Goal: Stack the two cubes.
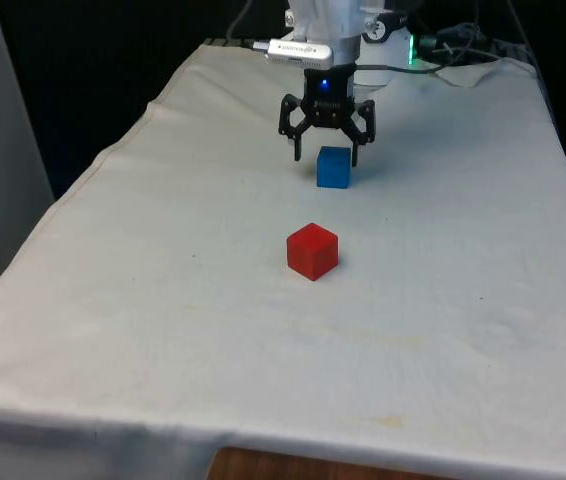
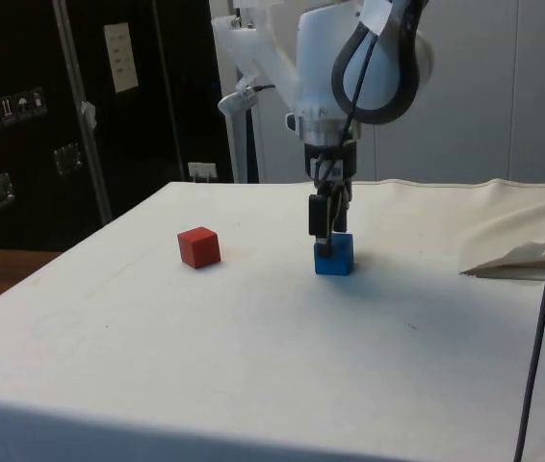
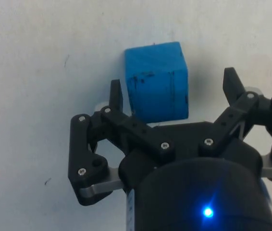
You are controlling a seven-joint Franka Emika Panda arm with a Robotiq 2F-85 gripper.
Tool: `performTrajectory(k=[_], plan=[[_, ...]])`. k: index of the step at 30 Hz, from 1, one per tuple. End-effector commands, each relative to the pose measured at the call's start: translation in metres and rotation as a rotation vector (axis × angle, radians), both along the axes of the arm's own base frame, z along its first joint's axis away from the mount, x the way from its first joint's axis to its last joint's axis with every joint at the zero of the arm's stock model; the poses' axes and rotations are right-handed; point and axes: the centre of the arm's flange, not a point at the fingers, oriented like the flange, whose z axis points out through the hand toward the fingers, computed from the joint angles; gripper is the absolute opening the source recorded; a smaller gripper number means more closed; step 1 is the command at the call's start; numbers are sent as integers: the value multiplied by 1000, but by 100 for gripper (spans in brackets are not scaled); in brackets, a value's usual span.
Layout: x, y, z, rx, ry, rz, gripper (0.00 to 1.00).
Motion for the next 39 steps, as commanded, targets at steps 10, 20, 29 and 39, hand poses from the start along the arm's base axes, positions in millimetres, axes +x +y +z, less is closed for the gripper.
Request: performTrajectory(k=[10, 20, 29, 39], plan=[[0, 2, -8, 2, -17, -1, 57], [0, 2, -9, 0, -17, 1, 0], [7, -1, 8, -2, -31, -2, 0], [22, -1, 37, 2, -46, -1, 0]])
